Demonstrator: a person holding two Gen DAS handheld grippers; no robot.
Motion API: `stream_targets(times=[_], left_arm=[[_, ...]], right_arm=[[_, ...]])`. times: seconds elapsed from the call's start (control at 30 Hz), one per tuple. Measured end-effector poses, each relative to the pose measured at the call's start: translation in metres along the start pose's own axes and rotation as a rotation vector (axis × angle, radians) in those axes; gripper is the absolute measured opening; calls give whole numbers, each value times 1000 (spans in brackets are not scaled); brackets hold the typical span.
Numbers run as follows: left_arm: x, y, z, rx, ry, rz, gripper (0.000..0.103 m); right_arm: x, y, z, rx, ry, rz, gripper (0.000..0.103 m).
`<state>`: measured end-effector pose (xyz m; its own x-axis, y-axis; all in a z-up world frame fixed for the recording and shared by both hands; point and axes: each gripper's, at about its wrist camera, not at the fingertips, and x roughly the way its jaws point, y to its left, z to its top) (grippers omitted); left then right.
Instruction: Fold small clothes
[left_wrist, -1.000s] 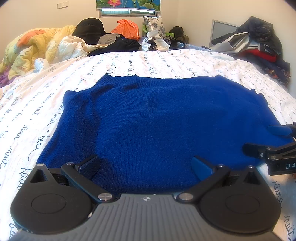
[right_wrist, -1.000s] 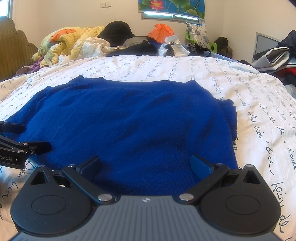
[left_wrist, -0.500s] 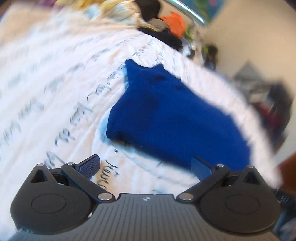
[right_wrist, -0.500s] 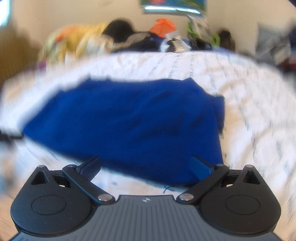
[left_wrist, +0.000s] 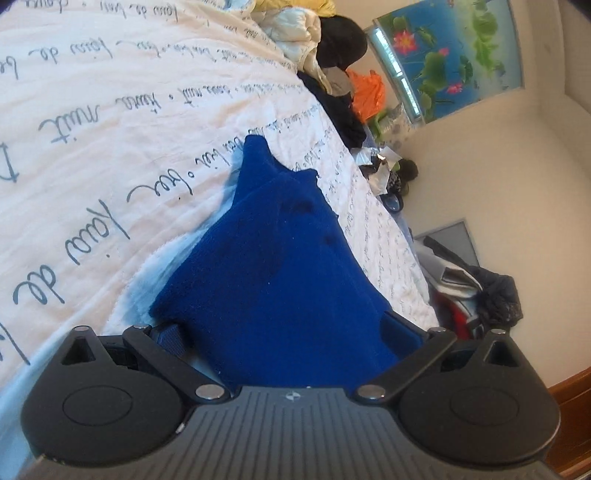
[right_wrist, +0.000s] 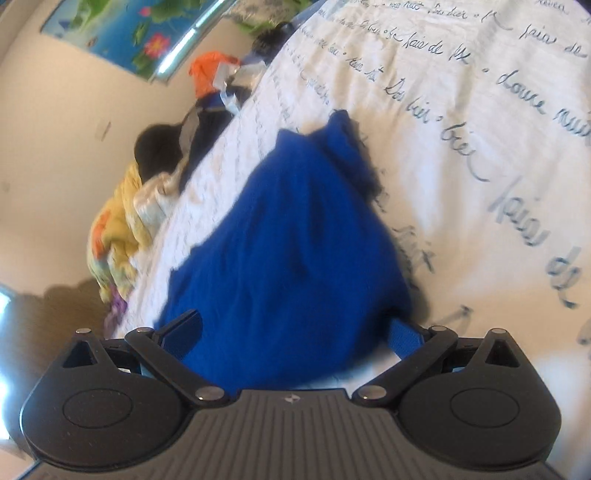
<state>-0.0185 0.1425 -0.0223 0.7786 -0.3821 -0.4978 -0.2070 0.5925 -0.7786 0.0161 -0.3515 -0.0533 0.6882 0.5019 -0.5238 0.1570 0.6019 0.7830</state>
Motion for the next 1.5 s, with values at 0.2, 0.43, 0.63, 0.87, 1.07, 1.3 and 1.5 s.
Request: stream_targets(times=[0.2,0.43,0.63,0.87,1.07,1.3,1.5], left_arm=[[-20,13,-13,-15,-61,-4,83],[2,-2,2,-51,-89,24,101],[2,-10,-2,42,-105,131,69],[0,-1,4,26,-107,242,8],[-67,-23,0,86,-156,112,6],[-65,15,-17,244,-22,225,16],[-103,-38,9,558,-331,310,85]], right_arm=[[1,-11,-2,43,-8,98,103],[18,-18,12,183,-81,238,103],[24,1,7,71,-55,155,99],[34,-18,1,103,6,77,8],[-14,12,1,-27,-32,169,6],[-33,-21,-32,9,2,0,22],[-58,8,4,-188,-128,-69,30]])
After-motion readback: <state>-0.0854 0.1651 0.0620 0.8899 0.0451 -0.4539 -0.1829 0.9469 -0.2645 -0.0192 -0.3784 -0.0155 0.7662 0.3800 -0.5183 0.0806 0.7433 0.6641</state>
